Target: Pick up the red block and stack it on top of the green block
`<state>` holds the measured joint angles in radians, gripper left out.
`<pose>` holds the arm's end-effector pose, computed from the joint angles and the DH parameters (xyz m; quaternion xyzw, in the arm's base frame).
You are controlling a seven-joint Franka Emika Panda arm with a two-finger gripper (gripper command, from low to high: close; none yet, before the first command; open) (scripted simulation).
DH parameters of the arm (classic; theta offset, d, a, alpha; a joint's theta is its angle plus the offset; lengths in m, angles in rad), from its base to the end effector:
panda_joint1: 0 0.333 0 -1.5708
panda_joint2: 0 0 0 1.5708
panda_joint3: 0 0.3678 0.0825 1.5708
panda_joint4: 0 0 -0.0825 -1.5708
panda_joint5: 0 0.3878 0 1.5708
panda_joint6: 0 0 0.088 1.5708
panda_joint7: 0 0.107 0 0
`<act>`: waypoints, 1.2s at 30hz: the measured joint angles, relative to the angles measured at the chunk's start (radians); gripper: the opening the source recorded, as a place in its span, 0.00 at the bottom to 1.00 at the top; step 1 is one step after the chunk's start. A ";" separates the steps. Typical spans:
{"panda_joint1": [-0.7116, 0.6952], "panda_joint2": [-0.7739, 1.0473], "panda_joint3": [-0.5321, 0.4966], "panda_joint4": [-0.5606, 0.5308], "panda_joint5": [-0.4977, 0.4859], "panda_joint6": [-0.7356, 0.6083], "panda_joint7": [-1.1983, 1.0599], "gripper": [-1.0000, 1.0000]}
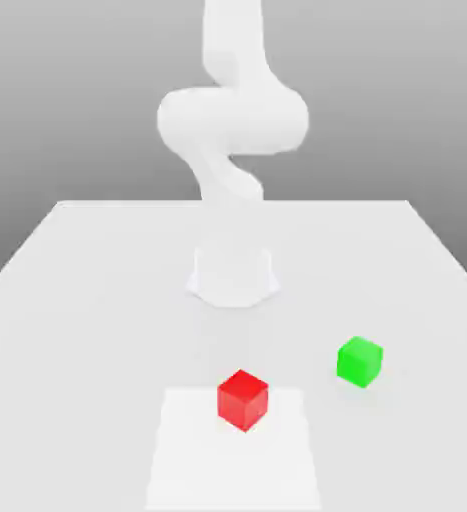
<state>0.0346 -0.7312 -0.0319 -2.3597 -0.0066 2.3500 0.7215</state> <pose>0.3446 -0.0042 0.6995 -0.8764 0.3278 -0.3270 0.1328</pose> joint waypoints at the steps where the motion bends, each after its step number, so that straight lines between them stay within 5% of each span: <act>1: 0.015 0.034 -0.015 -0.028 -0.002 0.024 -0.039 0.50; 17: 0.192 0.620 -0.169 -0.483 -0.024 0.434 -0.697 0.50; 24: 0.138 0.898 -0.071 -0.482 0.128 0.658 -0.861 0.50; 25: 0.118 0.926 -0.047 -0.479 0.141 0.683 -0.870 0.00; 32: 0.113 0.930 -0.043 -0.478 0.141 0.684 -0.870 0.00; 36: 0.140 0.809 -0.094 -0.495 0.051 0.583 -0.806 0.00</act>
<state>0.1751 0.0779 -0.1255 -2.8550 0.0446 2.9327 -0.0846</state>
